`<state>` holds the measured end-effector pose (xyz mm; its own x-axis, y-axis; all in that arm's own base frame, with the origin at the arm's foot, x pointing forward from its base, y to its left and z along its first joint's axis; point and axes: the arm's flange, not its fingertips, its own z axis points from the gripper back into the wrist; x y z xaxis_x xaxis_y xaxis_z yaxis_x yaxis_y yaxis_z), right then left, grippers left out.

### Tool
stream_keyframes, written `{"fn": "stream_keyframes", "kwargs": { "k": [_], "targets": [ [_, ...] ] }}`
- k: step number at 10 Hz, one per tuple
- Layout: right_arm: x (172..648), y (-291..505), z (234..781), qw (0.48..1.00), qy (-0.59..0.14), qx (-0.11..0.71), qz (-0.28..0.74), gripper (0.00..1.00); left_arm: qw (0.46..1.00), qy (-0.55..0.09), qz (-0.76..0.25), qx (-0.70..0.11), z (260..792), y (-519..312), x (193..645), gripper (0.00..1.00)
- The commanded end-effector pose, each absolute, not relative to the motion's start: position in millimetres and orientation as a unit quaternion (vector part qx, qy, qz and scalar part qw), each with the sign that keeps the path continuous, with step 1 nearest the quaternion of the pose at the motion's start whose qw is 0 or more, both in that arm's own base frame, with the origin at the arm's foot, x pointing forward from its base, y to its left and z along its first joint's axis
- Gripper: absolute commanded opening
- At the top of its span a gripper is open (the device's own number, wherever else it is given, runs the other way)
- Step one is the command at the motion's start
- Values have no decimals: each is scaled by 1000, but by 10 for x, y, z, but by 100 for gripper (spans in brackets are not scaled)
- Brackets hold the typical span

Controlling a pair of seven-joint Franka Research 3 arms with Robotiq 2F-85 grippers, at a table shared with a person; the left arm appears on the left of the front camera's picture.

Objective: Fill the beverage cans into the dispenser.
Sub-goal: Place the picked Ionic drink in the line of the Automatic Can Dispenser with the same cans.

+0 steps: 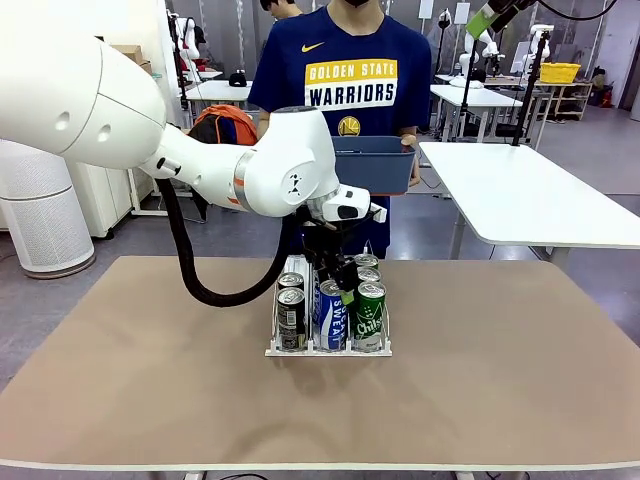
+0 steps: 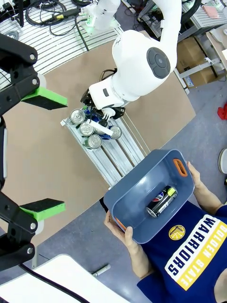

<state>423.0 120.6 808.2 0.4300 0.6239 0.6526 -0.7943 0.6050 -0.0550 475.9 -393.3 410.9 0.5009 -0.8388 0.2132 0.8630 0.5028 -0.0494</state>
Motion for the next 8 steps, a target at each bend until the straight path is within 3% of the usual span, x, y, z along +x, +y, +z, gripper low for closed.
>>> {"fn": "stream_keyframes", "kwargs": {
  "k": [1,8],
  "targets": [
    [4226,1203,8078,835,-324,133,425,100,870,-90,-483,-51,4235,-3905,4694,98],
    [4226,1203,8078,835,-324,133,425,100,868,-100,-484,-58,4338,-3916,4726,100]
  ]
}}
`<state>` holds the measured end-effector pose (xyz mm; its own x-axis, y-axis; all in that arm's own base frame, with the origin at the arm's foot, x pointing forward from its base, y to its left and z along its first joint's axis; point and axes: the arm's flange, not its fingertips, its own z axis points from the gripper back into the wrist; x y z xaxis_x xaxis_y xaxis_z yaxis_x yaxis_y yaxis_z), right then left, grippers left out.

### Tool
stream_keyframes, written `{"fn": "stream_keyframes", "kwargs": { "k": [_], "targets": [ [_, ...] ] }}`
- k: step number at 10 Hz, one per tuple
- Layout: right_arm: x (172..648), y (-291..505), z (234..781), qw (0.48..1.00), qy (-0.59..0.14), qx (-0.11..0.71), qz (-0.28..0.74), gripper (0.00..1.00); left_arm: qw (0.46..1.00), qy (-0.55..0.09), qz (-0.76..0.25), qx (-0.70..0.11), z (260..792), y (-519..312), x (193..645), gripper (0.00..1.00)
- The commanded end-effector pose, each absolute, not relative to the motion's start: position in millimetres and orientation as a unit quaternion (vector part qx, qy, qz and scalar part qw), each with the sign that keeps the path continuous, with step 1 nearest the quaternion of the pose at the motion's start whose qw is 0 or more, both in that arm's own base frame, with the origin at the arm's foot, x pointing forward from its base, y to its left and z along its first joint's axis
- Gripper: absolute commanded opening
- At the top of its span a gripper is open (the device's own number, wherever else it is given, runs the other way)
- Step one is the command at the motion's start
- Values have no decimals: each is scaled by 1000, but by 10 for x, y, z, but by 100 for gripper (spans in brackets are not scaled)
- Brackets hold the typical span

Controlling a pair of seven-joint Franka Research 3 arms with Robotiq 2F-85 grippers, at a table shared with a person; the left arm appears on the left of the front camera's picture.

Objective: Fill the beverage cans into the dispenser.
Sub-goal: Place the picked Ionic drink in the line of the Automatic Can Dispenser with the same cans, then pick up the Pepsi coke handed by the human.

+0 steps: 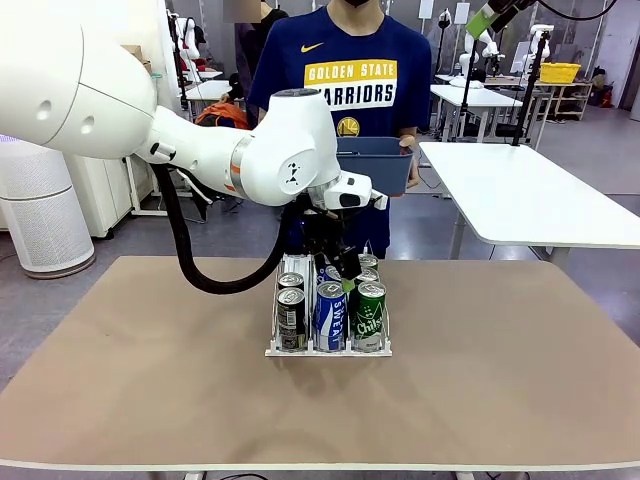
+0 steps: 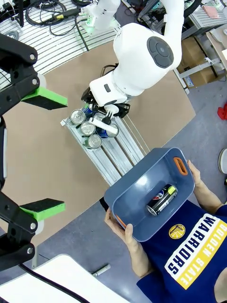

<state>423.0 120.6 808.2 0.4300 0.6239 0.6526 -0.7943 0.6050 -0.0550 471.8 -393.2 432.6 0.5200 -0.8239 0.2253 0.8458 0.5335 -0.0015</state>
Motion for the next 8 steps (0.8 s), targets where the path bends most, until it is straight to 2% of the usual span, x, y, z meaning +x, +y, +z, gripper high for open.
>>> {"fn": "stream_keyframes", "kwargs": {
  "k": [1,8],
  "targets": [
    [4226,1203,8078,835,-324,133,425,100,868,-100,-484,-58,4338,-3916,4726,100],
    [4226,1203,8078,835,-324,133,425,100,868,-100,-484,-58,4338,-3916,4726,100]
  ]
}}
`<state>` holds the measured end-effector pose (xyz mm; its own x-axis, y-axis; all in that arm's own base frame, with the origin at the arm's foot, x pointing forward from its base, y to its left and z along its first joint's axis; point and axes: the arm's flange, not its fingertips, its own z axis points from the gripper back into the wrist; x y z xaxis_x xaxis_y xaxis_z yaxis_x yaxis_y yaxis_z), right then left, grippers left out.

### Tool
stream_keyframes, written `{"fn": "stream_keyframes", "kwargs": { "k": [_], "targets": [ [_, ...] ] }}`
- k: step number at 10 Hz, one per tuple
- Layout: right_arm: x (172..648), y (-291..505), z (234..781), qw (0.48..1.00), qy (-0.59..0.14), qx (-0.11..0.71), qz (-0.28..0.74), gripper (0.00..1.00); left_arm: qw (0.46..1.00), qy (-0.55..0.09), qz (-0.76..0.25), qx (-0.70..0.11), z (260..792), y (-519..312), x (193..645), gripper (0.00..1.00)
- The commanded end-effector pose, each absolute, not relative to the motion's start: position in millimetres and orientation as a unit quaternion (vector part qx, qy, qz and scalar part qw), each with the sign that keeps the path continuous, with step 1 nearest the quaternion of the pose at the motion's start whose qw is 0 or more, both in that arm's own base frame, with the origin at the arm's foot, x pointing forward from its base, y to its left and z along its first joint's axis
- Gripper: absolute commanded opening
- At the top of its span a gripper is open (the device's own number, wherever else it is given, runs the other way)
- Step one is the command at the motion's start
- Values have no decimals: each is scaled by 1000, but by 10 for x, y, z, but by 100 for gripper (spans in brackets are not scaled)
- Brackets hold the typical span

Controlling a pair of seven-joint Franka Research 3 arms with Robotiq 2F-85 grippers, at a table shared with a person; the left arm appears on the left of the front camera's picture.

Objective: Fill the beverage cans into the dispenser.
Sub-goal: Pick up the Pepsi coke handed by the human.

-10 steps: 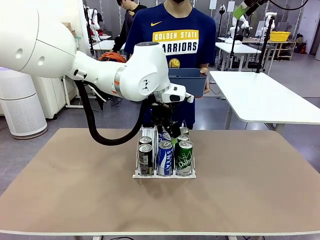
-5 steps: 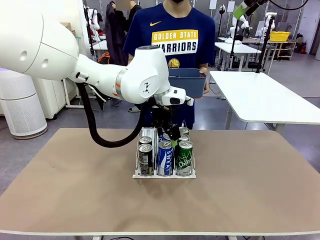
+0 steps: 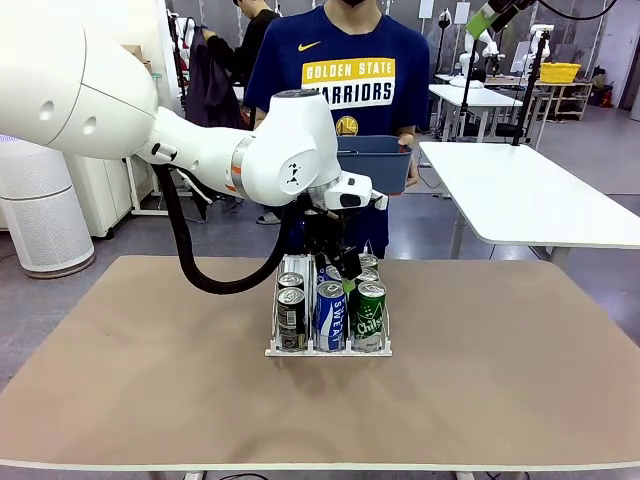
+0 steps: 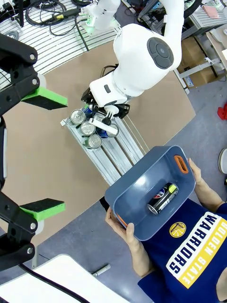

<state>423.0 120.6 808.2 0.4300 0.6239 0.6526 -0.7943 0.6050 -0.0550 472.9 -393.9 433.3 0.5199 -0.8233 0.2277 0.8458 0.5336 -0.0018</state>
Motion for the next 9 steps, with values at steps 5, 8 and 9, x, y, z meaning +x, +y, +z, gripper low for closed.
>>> {"fn": "stream_keyframes", "kwargs": {
  "k": [5,8,9],
  "targets": [
    [4226,1203,8078,835,-324,133,425,100,834,-75,-535,-116,5011,-3308,4601,100],
    [4226,1203,8078,835,-324,133,425,100,820,-109,-557,-82,6004,-2489,4519,100],
    [4226,1203,8078,835,-324,133,425,100,819,-146,-550,-76,6362,-2264,4455,100]
  ]
}}
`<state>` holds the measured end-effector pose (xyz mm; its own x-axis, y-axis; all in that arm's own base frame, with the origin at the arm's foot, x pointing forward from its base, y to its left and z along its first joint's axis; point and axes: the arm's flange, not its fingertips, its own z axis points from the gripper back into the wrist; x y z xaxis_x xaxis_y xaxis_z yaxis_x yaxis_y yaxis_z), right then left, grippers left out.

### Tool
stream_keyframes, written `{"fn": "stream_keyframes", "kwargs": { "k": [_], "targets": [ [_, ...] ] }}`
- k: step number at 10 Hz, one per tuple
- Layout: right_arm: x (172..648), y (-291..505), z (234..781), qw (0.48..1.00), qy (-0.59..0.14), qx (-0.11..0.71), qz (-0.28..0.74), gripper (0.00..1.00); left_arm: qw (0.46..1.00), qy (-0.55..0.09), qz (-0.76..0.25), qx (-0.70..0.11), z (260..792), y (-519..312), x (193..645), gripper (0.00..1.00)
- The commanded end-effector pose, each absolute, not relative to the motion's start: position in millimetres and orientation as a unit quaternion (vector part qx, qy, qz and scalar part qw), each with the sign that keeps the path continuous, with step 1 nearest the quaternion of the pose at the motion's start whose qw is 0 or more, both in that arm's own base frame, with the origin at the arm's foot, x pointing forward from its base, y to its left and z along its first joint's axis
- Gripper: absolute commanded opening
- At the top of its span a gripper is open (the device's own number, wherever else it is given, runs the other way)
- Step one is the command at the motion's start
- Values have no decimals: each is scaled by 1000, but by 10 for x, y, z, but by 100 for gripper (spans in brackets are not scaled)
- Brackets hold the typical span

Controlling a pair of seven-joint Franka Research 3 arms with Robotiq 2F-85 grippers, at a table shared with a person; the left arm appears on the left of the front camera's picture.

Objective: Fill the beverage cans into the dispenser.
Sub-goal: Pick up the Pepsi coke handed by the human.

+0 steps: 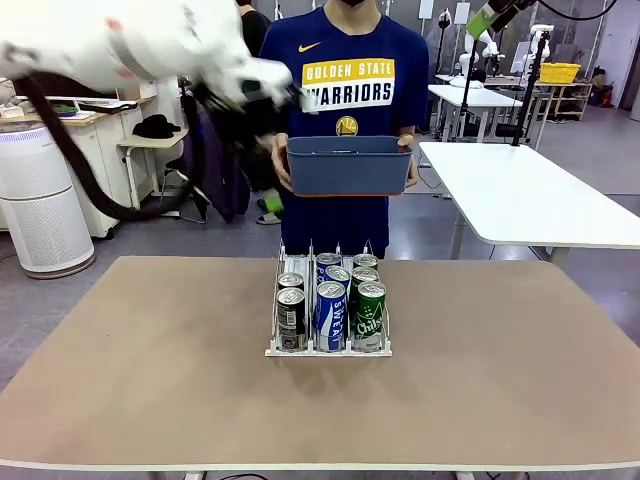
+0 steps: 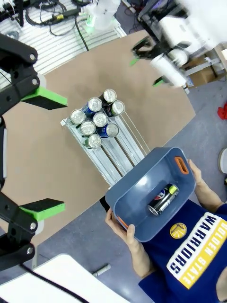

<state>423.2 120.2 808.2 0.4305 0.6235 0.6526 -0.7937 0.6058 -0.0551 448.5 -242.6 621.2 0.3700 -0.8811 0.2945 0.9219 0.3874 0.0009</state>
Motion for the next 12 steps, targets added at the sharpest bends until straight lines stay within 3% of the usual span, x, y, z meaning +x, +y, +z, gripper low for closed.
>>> {"fn": "stream_keyframes", "kwargs": {
  "k": [1,4,7,11,12],
  "targets": [
    [4226,1203,8078,835,-324,133,425,100,822,-183,-536,-59,6683,-2109,4357,100],
    [4226,1203,8078,835,-324,133,425,100,819,-252,-516,-5,7387,-1869,4127,100],
    [4226,1203,8078,835,-324,133,425,100,814,-284,-504,41,7720,-1860,3995,100],
    [4226,1203,8078,835,-324,133,425,100,817,-316,-482,29,7945,-1790,3843,100],
    [4226,1203,8078,835,-324,133,425,100,828,-298,-475,14,7905,-1793,3863,100]
  ]
}}
